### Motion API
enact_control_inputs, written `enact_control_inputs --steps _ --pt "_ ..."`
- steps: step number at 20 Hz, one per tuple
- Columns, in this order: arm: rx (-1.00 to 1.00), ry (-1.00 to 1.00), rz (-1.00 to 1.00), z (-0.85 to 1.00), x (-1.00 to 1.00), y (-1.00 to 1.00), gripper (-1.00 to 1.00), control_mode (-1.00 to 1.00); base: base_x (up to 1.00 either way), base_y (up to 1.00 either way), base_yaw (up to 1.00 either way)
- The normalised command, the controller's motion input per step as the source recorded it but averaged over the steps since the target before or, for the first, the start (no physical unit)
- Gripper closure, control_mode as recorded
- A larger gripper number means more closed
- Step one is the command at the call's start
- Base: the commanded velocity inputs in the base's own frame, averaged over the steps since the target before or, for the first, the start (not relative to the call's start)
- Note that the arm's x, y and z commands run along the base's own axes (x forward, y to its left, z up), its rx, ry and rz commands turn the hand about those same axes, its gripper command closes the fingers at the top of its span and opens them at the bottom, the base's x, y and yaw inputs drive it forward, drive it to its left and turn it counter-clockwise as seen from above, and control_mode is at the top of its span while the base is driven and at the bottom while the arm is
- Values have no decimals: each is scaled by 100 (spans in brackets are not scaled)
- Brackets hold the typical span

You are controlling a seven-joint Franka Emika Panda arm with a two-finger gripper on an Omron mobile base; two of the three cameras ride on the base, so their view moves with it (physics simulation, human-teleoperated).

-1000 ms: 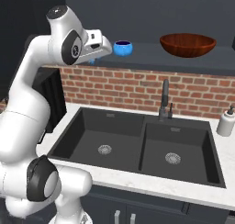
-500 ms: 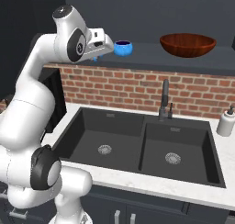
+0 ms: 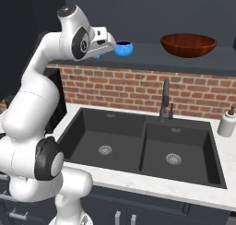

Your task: Gather all objects into one cabinet and sort the glasses and bowls to opposite sides.

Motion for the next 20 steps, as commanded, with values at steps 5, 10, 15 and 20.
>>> enact_control_inputs --steps 5,10,15,20 --pt "0 0 0 0 13 0 100 -100 0 0 0" --pt "0 0 0 0 9 0 100 -100 0 0 0" --pt "0 0 0 0 13 0 100 -100 0 0 0" --pt "0 0 0 0 10 0 100 -100 0 0 0"
